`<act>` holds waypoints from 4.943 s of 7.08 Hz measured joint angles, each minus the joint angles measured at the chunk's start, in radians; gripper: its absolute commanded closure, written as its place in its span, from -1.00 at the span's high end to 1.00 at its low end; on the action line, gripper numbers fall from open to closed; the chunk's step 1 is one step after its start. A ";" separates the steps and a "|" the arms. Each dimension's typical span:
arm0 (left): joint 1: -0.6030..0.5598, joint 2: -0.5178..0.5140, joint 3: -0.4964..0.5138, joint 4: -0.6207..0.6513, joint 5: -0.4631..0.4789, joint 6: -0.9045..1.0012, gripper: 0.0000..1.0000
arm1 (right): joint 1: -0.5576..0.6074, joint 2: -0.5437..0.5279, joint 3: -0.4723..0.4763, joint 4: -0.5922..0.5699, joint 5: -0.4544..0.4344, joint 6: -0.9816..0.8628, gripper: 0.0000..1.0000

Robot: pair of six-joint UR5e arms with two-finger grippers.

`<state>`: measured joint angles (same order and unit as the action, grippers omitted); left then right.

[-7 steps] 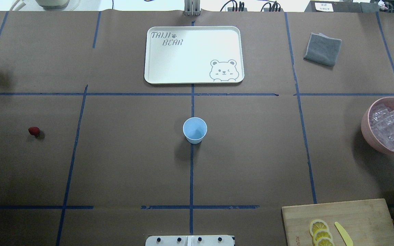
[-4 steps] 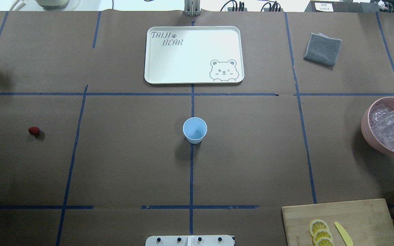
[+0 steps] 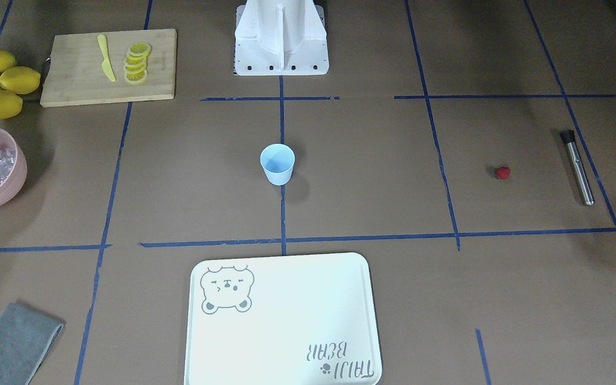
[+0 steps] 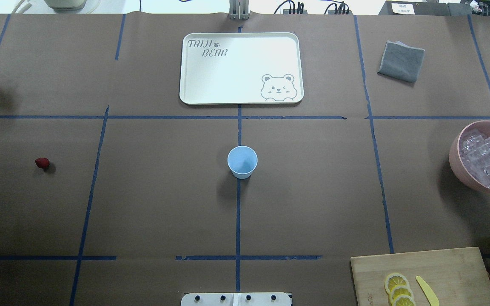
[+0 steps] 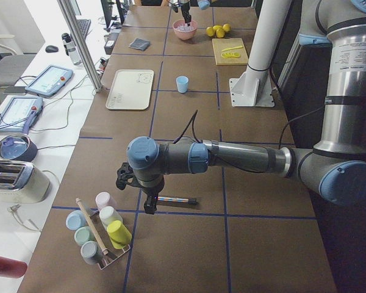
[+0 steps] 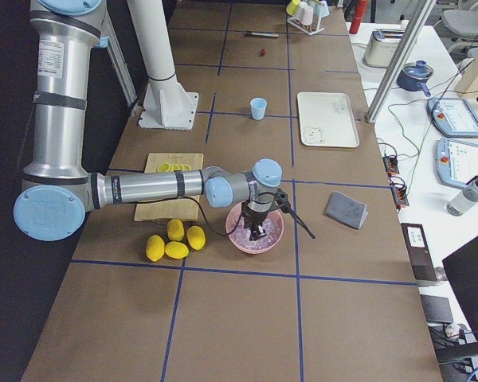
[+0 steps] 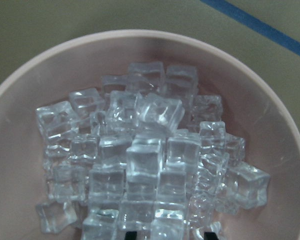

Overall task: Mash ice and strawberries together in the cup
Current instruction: 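Close the right gripper on one clear ice cube in the bowl, then lift the ice cube and carry it over the light-blue cup, then lower the right gripper to the cup rim and release the cube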

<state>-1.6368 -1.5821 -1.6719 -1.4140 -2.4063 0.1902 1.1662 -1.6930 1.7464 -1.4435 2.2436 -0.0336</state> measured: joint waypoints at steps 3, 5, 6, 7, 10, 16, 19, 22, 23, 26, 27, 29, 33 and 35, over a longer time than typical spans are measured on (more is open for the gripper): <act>-0.006 0.003 -0.011 0.002 -0.001 -0.001 1.00 | -0.002 0.005 -0.013 -0.001 -0.008 -0.001 0.01; -0.008 0.005 -0.013 0.003 -0.001 -0.001 1.00 | -0.002 0.006 -0.011 -0.001 -0.007 0.003 0.00; -0.009 0.005 -0.014 0.003 -0.001 -0.001 1.00 | -0.003 0.007 -0.009 0.000 -0.007 0.005 -0.12; -0.009 0.005 -0.014 0.003 -0.001 -0.001 1.00 | -0.003 0.008 -0.009 0.000 -0.006 0.008 -0.78; -0.009 0.005 -0.014 0.003 -0.001 -0.001 1.00 | -0.003 0.010 -0.003 0.002 0.004 0.011 -1.00; -0.009 0.006 -0.041 0.016 -0.001 -0.003 1.00 | 0.084 0.001 0.245 -0.238 0.012 0.014 -1.00; -0.009 0.010 -0.049 0.015 -0.001 -0.002 1.00 | 0.079 0.206 0.279 -0.401 0.069 0.166 -1.00; -0.009 0.024 -0.062 0.010 -0.002 -0.003 1.00 | -0.096 0.506 0.260 -0.478 0.088 0.581 -1.00; -0.009 0.024 -0.063 0.009 -0.003 -0.003 1.00 | -0.189 0.602 0.240 -0.479 0.059 0.747 -1.00; -0.008 0.025 -0.063 0.006 -0.004 -0.004 1.00 | -0.454 0.839 0.117 -0.452 -0.136 1.092 -1.00; -0.008 0.025 -0.063 0.006 -0.003 -0.005 1.00 | -0.517 0.909 0.026 -0.404 -0.191 1.166 -1.00; -0.008 0.025 -0.062 0.005 -0.002 -0.005 1.00 | -0.598 0.969 -0.097 -0.329 -0.272 1.243 -1.00; -0.008 0.025 -0.063 0.004 -0.002 -0.005 1.00 | -0.630 0.987 -0.144 -0.310 -0.297 1.258 -0.96; -0.008 0.025 -0.062 0.004 -0.002 -0.005 1.00 | -0.633 0.997 -0.151 -0.310 -0.297 1.258 -0.73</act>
<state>-1.6444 -1.5570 -1.7340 -1.4097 -2.4084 0.1856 0.5331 -0.6958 1.5950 -1.7534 1.9466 1.2241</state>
